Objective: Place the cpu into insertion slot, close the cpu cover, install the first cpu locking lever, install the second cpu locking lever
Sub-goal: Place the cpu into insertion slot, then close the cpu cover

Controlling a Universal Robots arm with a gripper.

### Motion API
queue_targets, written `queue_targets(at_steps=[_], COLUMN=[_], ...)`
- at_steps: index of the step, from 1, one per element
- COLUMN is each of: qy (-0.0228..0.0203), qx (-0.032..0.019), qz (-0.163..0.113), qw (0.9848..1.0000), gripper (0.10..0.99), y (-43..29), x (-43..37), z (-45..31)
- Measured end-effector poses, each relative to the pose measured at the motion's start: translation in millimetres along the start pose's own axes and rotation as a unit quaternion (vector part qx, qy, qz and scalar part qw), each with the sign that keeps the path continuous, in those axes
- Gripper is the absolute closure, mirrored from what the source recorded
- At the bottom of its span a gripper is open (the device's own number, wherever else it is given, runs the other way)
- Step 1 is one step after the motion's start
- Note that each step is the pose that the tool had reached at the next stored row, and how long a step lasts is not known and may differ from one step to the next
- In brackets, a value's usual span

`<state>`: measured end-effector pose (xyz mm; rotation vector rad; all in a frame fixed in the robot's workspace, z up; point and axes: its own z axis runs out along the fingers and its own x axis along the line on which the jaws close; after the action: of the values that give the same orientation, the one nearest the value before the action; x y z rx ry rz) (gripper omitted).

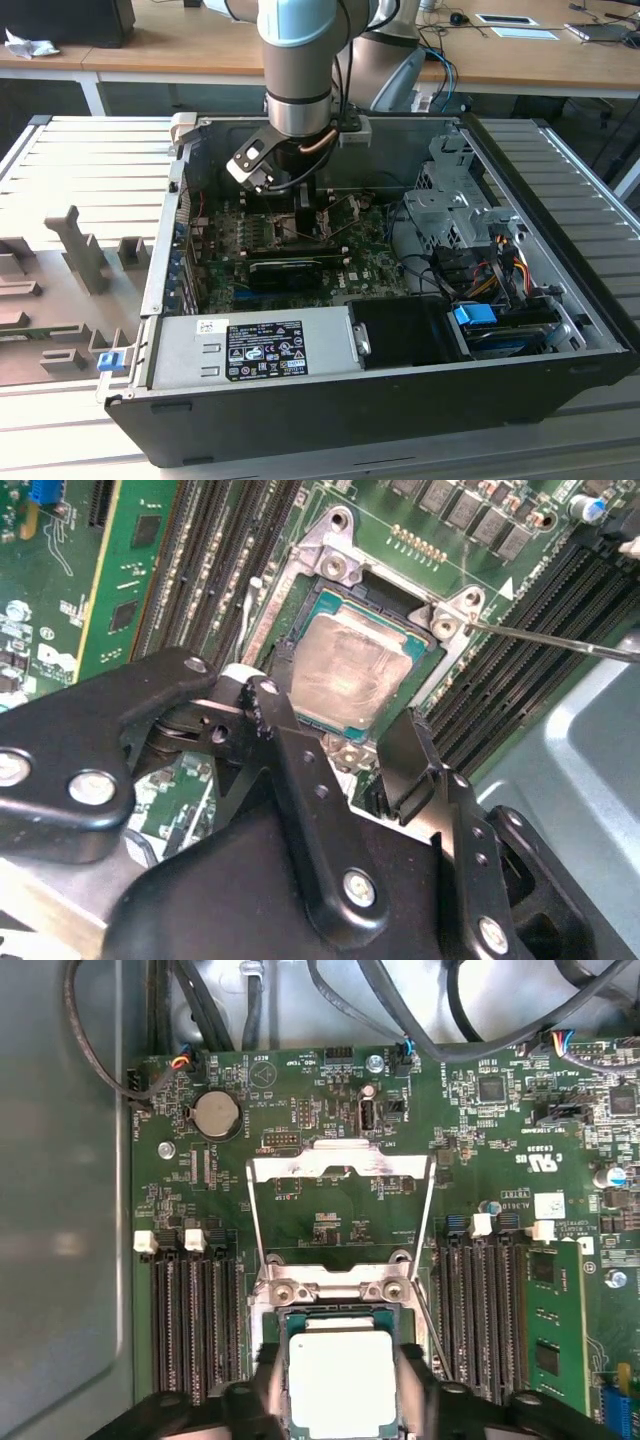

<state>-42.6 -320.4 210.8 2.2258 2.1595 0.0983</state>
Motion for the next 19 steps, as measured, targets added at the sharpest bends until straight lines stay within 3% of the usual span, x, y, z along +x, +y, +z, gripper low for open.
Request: queue_targets(at_steps=[2, 3, 9, 19], qy=[0.0, 0.0, -0.0007, -0.001], qx=[0.0, 0.0, 0.0, 0.0], qz=[0.0, 0.0, 0.0, 0.0], qw=[1.0, 1.0, 1.0, 1.0], gripper=[0.627, 0.627, 0.98, 0.98], y=[0.1, 0.1, 0.6, 1.1], x=[0.0, 0.0, 0.1, 0.3], z=[-1.1, -1.6, -7.6, -13.2])
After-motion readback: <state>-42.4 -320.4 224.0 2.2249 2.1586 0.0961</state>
